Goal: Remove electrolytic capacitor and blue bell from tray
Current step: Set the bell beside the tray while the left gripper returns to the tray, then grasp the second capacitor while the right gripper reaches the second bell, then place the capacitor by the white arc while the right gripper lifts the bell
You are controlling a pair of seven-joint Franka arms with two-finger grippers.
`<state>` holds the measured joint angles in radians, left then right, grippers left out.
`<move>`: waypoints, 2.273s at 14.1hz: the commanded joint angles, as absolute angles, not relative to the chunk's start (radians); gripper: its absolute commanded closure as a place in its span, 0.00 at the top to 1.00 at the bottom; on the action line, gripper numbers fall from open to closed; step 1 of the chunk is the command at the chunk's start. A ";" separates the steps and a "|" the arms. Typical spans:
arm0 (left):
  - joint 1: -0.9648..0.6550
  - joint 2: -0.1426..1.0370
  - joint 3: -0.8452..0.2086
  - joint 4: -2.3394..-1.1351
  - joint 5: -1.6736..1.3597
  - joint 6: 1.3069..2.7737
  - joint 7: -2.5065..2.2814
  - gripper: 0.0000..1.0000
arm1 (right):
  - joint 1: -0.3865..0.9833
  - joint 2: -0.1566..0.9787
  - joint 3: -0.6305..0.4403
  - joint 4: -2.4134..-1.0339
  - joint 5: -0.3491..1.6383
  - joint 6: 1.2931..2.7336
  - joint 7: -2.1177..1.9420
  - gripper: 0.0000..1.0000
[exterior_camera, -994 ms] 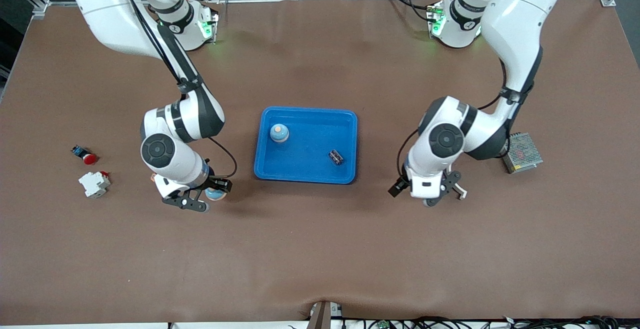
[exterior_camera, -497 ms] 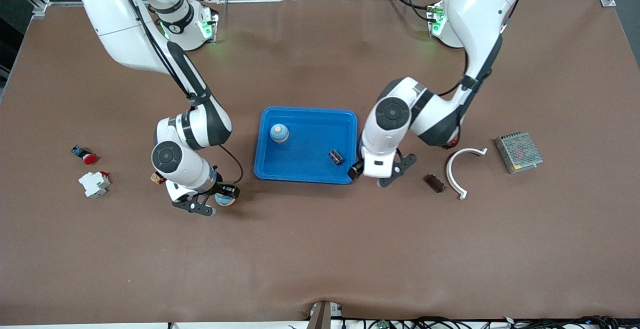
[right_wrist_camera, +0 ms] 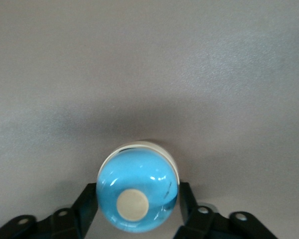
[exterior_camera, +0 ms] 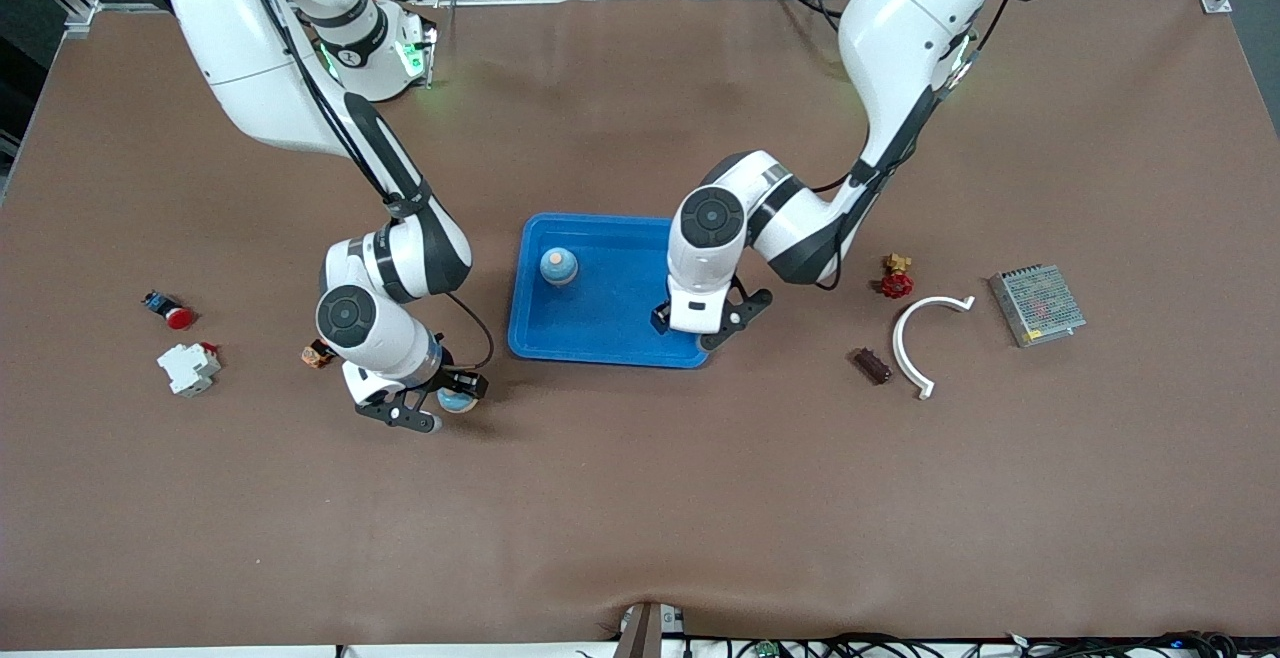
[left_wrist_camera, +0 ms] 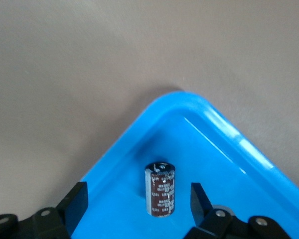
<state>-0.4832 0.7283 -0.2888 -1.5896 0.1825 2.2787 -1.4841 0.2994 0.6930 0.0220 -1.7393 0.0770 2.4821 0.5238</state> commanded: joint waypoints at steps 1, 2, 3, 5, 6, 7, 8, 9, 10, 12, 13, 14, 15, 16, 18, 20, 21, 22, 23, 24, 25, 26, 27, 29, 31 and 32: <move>-0.502 0.767 -0.278 -1.554 0.195 2.299 -1.514 0.85 | 0.325 0.681 0.023 -1.727 0.087 2.406 0.526 1.00; -0.503 0.778 -0.278 -1.552 0.195 2.312 -1.531 0.83 | 0.334 0.649 0.023 -1.727 0.087 2.348 0.540 1.00; -0.514 0.782 -0.278 -1.552 0.196 2.324 -1.540 0.79 | 0.350 0.614 0.023 -1.732 0.087 2.304 0.569 1.00; -0.515 0.796 -0.276 -1.552 0.196 2.339 -1.540 0.66 | 0.409 0.565 0.023 -1.750 0.084 2.254 0.670 1.00; -0.515 0.804 -0.276 -1.552 0.196 2.344 -1.540 0.63 | 0.435 0.540 0.023 -1.761 0.083 2.237 0.710 1.00; -0.515 0.810 -0.276 -1.551 0.196 2.347 -1.540 0.55 | 0.461 0.517 0.023 -1.782 0.083 2.232 0.736 1.00; -0.515 0.811 -0.276 -1.549 0.196 2.355 -1.539 0.44 | 0.485 0.488 0.023 -1.813 0.083 2.235 0.762 1.00; -0.515 0.813 -0.276 -1.548 0.196 2.355 -1.536 0.33 | 0.498 0.462 0.023 -1.844 0.083 2.241 0.775 1.00; -0.515 0.811 -0.278 -1.546 0.196 2.355 -1.529 0.17 | 0.517 0.437 0.023 -1.876 0.083 2.246 0.788 1.00; -0.514 0.801 -0.276 -1.546 0.201 2.355 -1.523 0.00 | 0.555 0.404 0.023 -1.934 0.083 2.276 0.834 1.00; -0.511 0.784 -0.276 -1.545 0.204 2.355 -1.523 0.00 | 0.586 0.393 0.021 -1.974 0.081 2.317 0.863 1.00; -0.502 0.764 -0.276 -1.537 0.206 2.350 -1.513 0.00 | 0.600 0.387 0.021 -2.006 0.081 2.354 0.880 1.00; -0.491 0.753 -0.276 -1.525 0.206 2.338 -1.503 0.00 | 0.612 0.385 0.021 -2.031 0.081 2.387 0.902 1.00; -0.483 0.730 -0.276 -1.523 0.204 2.320 -1.503 0.00 | 0.635 0.385 0.021 -2.049 0.081 2.417 0.923 1.00; -0.459 0.669 -0.273 -1.525 0.206 2.266 -1.496 0.00 | 0.653 0.387 0.021 -2.072 0.081 2.457 0.943 1.00; -0.405 0.606 -0.278 -1.526 0.204 2.182 -1.403 0.00 | 0.660 0.393 0.021 -2.083 0.081 2.476 0.943 1.00; -0.381 0.583 -0.278 -1.528 0.204 2.133 -1.346 0.00 | 0.664 0.394 0.021 -2.092 0.080 2.494 0.945 1.00; -0.355 0.562 -0.278 -1.528 0.201 2.093 -1.292 0.00 | 0.664 0.394 0.021 -2.112 0.080 2.525 0.943 1.00; -0.327 0.546 -0.279 -1.534 0.201 2.060 -1.242 0.00 | 0.664 0.394 0.021 -2.129 0.078 2.552 0.943 1.00; -0.302 0.529 -0.279 -1.539 0.199 2.037 -1.197 0.00 | 0.664 0.399 0.020 -2.138 0.074 2.571 0.943 1.00; -0.275 0.519 -0.282 -1.540 0.199 2.010 -1.154 0.00 | 0.664 0.405 0.020 -2.143 0.074 2.579 0.943 1.00; -0.249 0.512 -0.284 -1.542 0.199 1.976 -1.108 0.00 | 0.670 0.406 0.020 -2.144 0.074 2.580 0.943 1.00; -0.226 0.506 -0.284 -1.546 0.199 1.956 -1.074 0.00 | 0.675 0.410 0.020 -2.146 0.074 2.582 0.945 1.00; -0.172 0.488 -0.284 -1.586 0.201 1.944 -1.002 0.00 | 0.680 0.416 0.020 -2.146 0.074 2.591 0.957 1.00; -0.114 0.482 -0.284 -1.620 0.202 1.942 -0.931 0.00 | 0.699 0.429 0.018 -2.146 0.074 2.608 0.968 1.00; -0.080 0.480 -0.284 -1.638 0.202 1.942 -0.896 0.00 | 0.699 0.434 0.018 -2.146 0.074 2.617 0.968 1.00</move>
<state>-0.1380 0.5234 -0.2728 -1.5704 0.1847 1.9466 -0.9549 0.6765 0.4299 0.0289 -2.1352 0.0764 2.5892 0.9394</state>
